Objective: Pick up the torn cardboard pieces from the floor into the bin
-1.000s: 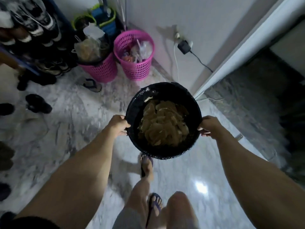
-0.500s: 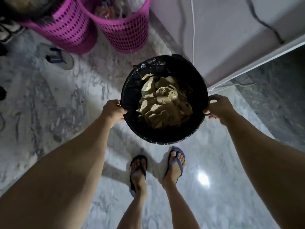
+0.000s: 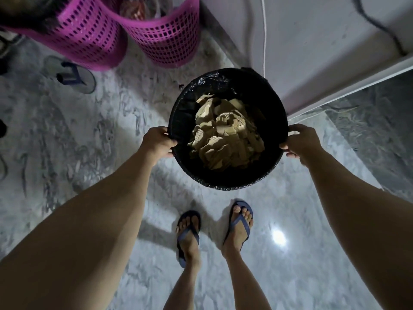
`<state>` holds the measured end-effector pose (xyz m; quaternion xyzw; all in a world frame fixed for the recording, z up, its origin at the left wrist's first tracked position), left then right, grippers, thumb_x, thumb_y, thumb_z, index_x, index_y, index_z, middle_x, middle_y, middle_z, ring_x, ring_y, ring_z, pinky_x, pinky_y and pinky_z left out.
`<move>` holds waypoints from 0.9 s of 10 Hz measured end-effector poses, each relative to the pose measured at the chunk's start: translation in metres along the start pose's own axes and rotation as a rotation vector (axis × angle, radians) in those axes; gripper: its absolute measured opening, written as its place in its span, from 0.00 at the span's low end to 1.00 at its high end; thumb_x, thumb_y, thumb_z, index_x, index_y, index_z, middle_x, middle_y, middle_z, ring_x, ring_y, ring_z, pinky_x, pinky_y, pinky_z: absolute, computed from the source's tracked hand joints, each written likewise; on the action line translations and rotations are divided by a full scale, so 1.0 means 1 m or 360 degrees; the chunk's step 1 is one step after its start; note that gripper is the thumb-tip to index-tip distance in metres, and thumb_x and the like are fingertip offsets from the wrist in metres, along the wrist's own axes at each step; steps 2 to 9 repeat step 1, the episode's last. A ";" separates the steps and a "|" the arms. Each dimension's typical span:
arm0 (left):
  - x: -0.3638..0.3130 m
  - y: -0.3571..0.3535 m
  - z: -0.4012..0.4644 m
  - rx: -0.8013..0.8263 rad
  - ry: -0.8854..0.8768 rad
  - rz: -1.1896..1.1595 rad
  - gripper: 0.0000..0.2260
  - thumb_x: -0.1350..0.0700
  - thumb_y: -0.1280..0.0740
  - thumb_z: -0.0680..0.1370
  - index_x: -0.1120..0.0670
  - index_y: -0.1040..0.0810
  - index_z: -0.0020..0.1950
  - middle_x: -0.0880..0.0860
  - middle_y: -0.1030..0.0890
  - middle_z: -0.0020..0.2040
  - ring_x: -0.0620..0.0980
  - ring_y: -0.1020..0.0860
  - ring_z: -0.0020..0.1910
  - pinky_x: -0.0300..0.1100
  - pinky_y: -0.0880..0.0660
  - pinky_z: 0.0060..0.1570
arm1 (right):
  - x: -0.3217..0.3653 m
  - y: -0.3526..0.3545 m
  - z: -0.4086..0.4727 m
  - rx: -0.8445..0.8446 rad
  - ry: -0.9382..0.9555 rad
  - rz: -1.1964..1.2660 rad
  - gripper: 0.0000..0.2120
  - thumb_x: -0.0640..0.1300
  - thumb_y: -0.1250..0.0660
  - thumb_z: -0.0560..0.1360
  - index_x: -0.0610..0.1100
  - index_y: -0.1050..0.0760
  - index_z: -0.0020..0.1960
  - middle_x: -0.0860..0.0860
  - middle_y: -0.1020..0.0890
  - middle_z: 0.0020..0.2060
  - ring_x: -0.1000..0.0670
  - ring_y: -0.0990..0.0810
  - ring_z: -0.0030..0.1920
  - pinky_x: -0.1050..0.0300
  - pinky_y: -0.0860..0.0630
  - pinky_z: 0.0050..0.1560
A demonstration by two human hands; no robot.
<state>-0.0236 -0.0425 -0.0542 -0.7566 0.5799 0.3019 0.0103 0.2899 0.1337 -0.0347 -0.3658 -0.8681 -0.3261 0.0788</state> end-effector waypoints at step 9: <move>0.001 -0.003 0.001 -0.0125 0.0069 -0.0076 0.23 0.66 0.28 0.75 0.58 0.25 0.70 0.59 0.18 0.59 0.57 0.18 0.57 0.54 0.19 0.56 | -0.001 -0.002 -0.005 -0.0162 0.0070 -0.0100 0.29 0.30 0.28 0.69 0.46 0.25 0.69 0.43 0.21 0.63 0.42 0.19 0.59 0.54 0.25 0.53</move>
Point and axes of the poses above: each hand's wrist, its own z-axis towards the middle knuckle, its own y-axis out of the back of the hand, x = y × z, the point moved 1 cm from there along z, towards the middle knuckle
